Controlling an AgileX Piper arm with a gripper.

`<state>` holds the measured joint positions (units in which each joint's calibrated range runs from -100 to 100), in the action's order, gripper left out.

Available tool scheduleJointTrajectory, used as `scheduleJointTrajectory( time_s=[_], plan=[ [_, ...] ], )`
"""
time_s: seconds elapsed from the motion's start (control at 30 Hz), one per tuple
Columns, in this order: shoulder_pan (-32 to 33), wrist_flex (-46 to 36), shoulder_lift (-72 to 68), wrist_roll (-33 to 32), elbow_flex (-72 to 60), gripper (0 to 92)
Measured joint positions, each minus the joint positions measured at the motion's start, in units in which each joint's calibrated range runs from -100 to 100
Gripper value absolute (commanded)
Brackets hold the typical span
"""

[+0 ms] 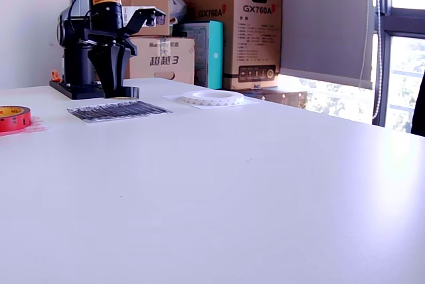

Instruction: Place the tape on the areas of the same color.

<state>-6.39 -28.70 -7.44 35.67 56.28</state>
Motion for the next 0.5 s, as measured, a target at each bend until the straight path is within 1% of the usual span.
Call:
scheduleJointTrajectory(
  time_s=[0.2,0.27,0.3,0.43,0.5],
  plan=[
    [0.0,0.0,0.0,0.1,0.0,0.7],
    [0.0,0.0,0.0,0.1,0.0,3.7],
    [0.0,0.0,0.0,0.1,0.0,7.3],
    [0.0,0.0,0.0,0.1,0.0,26.9],
    [0.0,0.0,0.0,0.1,0.0,34.8]
  ],
)
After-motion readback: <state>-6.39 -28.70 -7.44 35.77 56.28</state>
